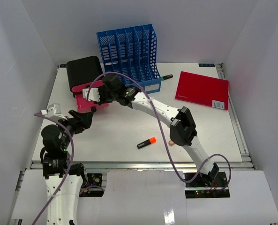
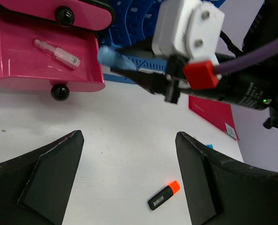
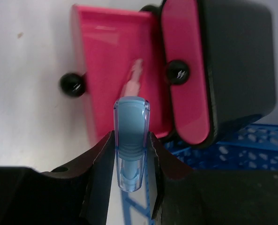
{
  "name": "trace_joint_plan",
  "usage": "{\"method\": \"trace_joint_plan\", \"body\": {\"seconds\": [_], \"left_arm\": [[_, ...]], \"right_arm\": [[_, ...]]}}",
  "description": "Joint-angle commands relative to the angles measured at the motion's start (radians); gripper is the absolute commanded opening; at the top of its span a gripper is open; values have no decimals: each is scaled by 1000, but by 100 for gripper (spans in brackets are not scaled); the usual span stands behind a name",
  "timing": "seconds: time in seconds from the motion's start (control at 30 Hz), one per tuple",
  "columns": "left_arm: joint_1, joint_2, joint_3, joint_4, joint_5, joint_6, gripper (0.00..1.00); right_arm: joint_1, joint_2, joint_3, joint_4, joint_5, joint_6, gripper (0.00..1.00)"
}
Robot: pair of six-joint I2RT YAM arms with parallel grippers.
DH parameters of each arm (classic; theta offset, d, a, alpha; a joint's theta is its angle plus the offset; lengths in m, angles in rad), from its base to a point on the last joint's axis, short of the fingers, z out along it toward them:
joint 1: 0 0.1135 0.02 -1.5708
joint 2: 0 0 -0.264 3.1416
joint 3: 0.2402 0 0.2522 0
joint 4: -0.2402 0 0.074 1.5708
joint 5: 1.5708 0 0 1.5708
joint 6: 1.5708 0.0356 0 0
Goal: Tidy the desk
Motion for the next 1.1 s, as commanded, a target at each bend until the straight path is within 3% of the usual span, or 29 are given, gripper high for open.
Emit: {"method": "trace_joint_plan", "body": {"seconds": [0.0,0.3,0.6,0.9,1.07], "left_arm": [[6,-48,50,-92,-78,7,91],[6,-116,76,-145,-121,13,91],[6,-138,87,-169,-105,4,91],[6,-145,37,-141,30,-35,91],[6,-93,-10,-79,187,-91,91]], "right_arm": [[10,49,36,321,61,18,8],[11,156,65,462,24,115,14],[10,151,-34,482,15,137,43],[-11,56,-63,401,-53,249,64],[-79,-86,-113,261,-211,371,66]]}}
